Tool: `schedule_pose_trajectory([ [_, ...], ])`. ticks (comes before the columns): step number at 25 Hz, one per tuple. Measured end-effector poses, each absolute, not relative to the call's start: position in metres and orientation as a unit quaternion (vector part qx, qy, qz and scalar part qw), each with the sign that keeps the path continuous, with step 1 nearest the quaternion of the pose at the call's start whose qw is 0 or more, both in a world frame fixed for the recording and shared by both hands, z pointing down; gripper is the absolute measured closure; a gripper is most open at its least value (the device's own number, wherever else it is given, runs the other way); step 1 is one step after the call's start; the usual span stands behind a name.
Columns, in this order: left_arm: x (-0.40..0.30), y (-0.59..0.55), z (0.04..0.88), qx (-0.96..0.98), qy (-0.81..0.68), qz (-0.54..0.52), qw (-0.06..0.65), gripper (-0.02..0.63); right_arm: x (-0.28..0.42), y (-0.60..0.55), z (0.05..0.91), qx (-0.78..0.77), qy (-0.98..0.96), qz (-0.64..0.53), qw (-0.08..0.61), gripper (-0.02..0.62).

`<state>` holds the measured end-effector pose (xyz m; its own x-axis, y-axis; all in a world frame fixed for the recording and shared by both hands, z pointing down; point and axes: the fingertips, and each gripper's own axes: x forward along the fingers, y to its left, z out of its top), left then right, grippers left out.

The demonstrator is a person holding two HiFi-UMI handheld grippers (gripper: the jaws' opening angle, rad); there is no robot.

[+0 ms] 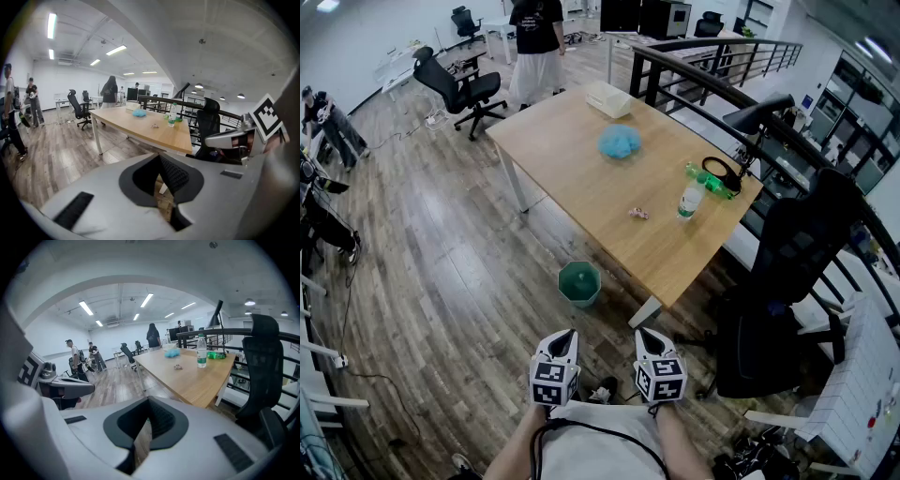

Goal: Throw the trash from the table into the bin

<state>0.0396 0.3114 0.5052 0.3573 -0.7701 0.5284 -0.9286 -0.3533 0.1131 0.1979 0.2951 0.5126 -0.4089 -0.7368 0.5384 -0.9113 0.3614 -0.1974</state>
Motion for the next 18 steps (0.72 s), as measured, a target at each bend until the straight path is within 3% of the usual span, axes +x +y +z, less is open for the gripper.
schedule_pose_trajectory([
  [8, 0.044, 0.317, 0.504, 0.802, -0.531, 0.174, 0.209, 0.584, 0.197, 0.300, 0.520, 0.510, -0.802, 0.243, 0.193, 0.568],
  [13, 0.042, 0.320, 0.497, 0.809, -0.528, 0.194, 0.173, 0.586, 0.197, 0.295, 0.518, 0.516, -0.801, 0.267, 0.144, 0.566],
  [18, 0.039, 0.320, 0.501, 0.812, -0.518, 0.188, 0.194, 0.584, 0.182, 0.291, 0.516, 0.504, -0.812, 0.262, 0.136, 0.566],
])
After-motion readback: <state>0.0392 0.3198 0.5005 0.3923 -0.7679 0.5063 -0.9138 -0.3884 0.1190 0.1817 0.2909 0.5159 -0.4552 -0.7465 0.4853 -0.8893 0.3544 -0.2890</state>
